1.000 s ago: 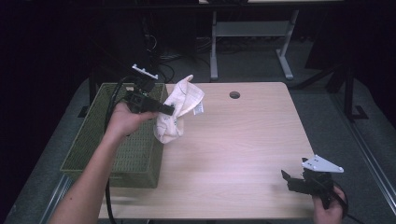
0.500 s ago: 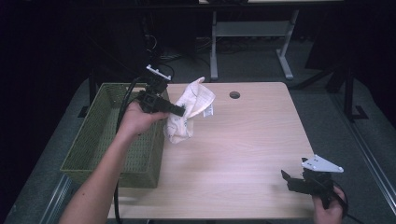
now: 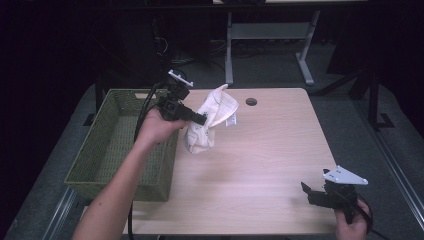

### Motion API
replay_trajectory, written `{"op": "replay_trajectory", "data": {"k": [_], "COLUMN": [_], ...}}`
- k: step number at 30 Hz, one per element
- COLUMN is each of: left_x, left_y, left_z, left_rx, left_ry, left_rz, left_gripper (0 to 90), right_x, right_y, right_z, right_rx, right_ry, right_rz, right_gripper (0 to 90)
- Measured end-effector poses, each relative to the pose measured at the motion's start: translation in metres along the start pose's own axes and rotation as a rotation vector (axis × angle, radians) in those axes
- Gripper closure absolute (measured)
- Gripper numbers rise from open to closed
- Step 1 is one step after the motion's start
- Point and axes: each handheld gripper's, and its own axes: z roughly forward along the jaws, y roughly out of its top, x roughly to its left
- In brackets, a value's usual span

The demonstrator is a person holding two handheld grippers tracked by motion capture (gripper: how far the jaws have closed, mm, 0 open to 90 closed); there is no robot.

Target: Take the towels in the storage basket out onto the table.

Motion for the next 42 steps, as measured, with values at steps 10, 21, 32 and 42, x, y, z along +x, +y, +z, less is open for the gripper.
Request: {"op": "replay_trajectory", "data": {"k": [10, 21, 32, 42], "left_x": [-0.006, -0.012, -0.017, -0.019], "left_y": [0.006, 0.011, 0.016, 0.015], "left_z": [0.017, 0.038, 0.058, 0.084], "left_rx": [0.016, 0.033, 0.056, 0.072], "left_ry": [-0.017, -0.031, -0.038, -0.045], "left_rz": [0.014, 0.016, 0.020, 0.014], "left_gripper": [74.8, 74.8, 74.6, 74.4], "right_x": [-0.001, -0.001, -0.001, -0.001], "right_y": [0.000, 0.000, 0.000, 0.000], "right_z": [-0.001, -0.001, -0.001, -0.002], "right_rx": [-0.004, -0.005, -0.007, -0.007], "right_ry": [-0.001, 0.000, 0.000, 0.001], "right_rz": [0.001, 0.004, 0.005, 0.004], "right_gripper": [13.9, 13.9, 13.9, 13.9]}}
